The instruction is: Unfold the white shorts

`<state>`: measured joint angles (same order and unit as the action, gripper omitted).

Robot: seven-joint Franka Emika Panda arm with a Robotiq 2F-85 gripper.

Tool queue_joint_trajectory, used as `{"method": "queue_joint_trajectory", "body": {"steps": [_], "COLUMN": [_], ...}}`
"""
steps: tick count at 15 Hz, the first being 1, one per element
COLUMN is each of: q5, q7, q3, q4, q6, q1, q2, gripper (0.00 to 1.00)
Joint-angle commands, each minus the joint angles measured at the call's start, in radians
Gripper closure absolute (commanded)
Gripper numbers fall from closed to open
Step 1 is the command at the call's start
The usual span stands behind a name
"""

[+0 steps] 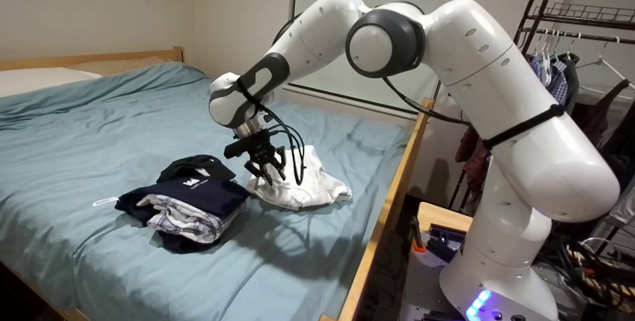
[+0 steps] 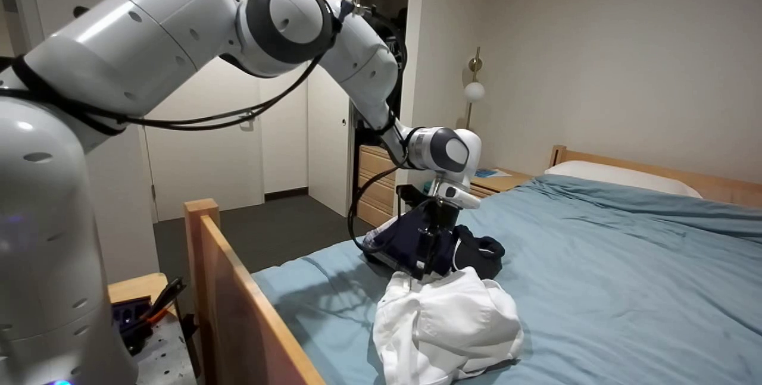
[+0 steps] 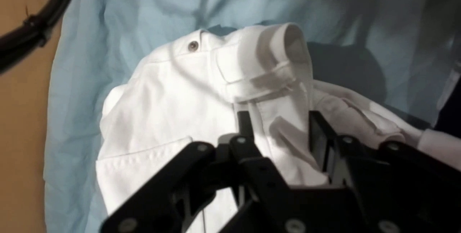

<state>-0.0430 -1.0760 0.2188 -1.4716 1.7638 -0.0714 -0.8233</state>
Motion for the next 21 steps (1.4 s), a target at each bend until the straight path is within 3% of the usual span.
{"method": "queue_joint_trajectory", "body": {"steps": [1,5,10,15,18,20,21], "q5": [-0.027,-0.026,-0.003,-0.081,-0.204,-0.228,-0.226], "q7": [-0.018,-0.018,0.030,0.113,0.070,0.101,0.120], "q3": [-0.008,-0.013,-0.027,0.003,0.044,0.031,0.018], "q4": [0.030,0.029,0.006,-0.010,-0.004,0.000,0.015], "q6": [-0.052,-0.046,0.011,0.161,0.144,0.126,0.101], "q1": [0.005,0.007,0.031,0.012,-0.014,0.005,0.016], "q2": [0.001,-0.015,0.006,0.159,0.267,0.355,0.372], "gripper": [0.87,0.99,0.94,0.95,0.95,0.95,0.70]}}
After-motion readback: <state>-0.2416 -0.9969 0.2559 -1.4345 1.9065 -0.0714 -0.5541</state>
